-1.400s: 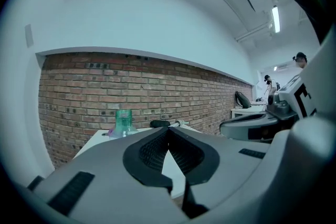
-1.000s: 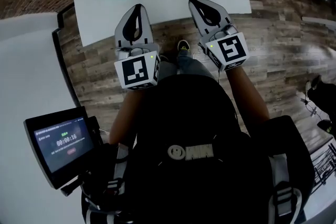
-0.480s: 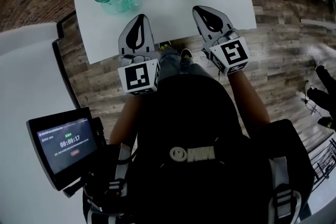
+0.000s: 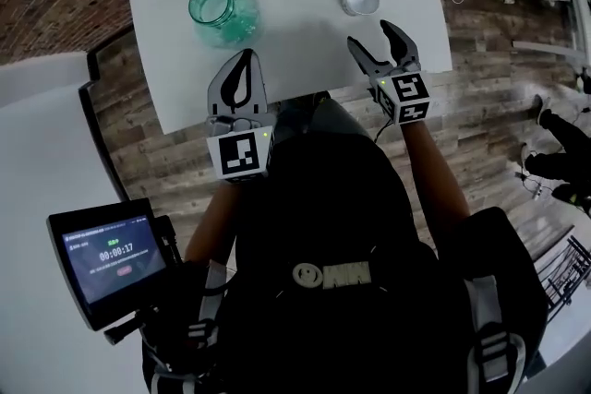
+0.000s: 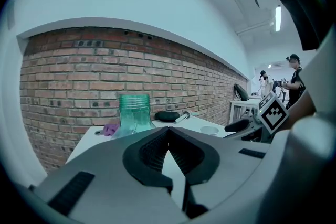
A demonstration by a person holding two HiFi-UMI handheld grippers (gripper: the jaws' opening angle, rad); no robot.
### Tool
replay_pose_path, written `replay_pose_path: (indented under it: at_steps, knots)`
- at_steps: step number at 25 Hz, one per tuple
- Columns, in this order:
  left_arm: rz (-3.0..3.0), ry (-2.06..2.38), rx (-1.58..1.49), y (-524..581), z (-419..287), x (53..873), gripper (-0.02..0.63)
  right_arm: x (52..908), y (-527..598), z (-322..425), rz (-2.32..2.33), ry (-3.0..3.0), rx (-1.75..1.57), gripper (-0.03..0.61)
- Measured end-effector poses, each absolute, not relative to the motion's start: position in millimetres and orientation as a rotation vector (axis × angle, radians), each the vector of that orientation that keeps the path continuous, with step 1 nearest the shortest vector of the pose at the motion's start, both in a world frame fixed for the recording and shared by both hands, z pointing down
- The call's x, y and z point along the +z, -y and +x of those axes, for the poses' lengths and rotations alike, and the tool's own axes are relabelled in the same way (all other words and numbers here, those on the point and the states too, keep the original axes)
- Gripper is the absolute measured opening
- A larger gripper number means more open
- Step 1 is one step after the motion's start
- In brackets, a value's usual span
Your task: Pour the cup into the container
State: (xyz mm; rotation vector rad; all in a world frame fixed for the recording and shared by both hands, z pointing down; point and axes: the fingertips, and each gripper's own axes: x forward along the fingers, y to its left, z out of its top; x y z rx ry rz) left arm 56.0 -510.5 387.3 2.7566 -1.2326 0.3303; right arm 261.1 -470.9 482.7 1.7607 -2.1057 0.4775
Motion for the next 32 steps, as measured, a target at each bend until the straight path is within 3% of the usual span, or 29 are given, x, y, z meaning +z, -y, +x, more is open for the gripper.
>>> replay_pose_path:
  at_steps: [19, 22, 32]
  knots:
    - [2.632, 1.496, 0.333, 543.0, 27.3, 362.5, -0.002, 544.1, 546.2, 292.7, 1.679, 2.047, 0.460, 0.318]
    - [2.609, 1.518, 0.347, 544.2, 26.3, 362.3, -0.002, 541.5, 545.1, 292.5, 1.654, 2.053, 0.440, 0.293]
    - [2.609, 1.567, 0.317, 552.9, 13.7, 365.5, -0.002, 425.7, 590.3, 234.7, 1.288, 2.303, 0.217, 0.265]
